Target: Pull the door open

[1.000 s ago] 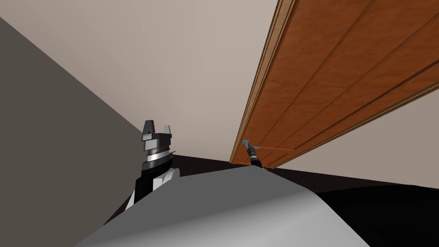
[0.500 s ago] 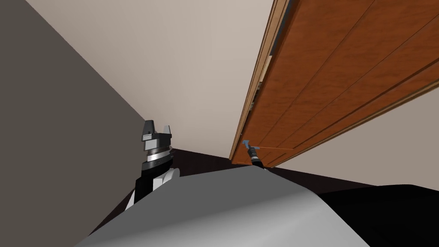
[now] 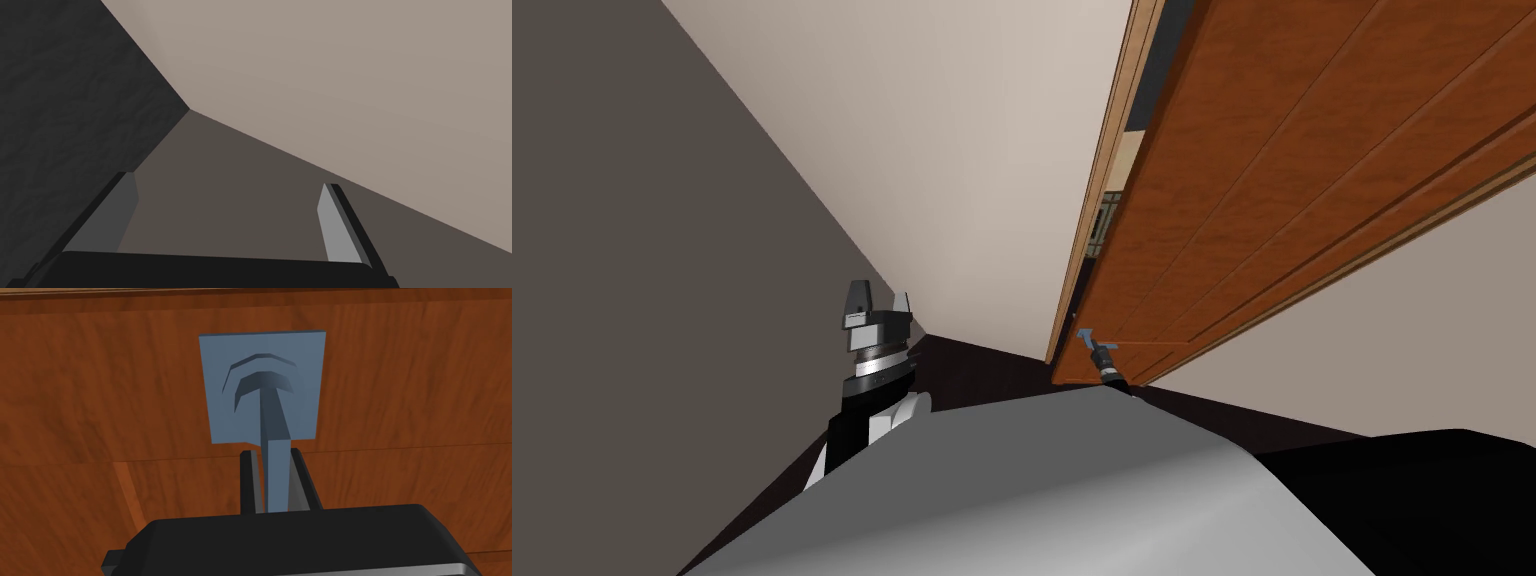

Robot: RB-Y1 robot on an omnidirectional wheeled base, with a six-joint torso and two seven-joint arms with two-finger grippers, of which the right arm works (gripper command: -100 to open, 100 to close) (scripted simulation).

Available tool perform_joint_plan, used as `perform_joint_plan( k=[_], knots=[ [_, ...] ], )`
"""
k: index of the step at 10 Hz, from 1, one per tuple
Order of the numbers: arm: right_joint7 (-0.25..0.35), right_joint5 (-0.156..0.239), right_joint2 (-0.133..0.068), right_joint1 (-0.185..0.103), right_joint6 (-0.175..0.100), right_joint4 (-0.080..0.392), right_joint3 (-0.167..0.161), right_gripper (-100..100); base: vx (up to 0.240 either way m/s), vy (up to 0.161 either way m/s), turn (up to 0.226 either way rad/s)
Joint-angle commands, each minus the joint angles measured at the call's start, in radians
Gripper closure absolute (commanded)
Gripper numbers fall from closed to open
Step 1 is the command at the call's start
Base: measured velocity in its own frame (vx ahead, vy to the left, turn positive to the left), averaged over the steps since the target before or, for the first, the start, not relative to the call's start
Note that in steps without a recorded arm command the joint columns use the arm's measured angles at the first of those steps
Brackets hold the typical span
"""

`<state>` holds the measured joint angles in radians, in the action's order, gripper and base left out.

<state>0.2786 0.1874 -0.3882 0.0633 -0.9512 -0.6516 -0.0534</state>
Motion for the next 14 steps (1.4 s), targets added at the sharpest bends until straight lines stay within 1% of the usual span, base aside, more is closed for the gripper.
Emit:
perform_joint_plan(
  k=[1,2,5,9,12,13,14],
  knots=[
    [0.0,0.0,0.0,0.0,0.0,0.0,0.0,100,-0.095,-0.023,0.027],
    [0.008,-0.01,0.001,-0.002,-0.003,0.006,-0.006,100,-0.13,-0.028,0.08],
    [0.019,-0.027,-0.001,-0.012,-0.01,0.015,-0.012,100,-0.199,-0.037,0.082],
    [0.047,-0.067,-0.006,-0.035,-0.028,0.037,-0.026,100,-0.222,-0.086,0.145],
    [0.059,-0.084,-0.008,-0.045,-0.035,0.046,-0.032,100,-0.227,-0.093,0.088],
    [0.055,-0.08,-0.007,-0.043,-0.031,0.042,-0.03,100,-0.095,-0.032,0.024],
    [0.071,-0.081,-0.021,-0.023,-0.062,0.054,-0.039,100,-0.15,-0.016,0.219]
  ],
)
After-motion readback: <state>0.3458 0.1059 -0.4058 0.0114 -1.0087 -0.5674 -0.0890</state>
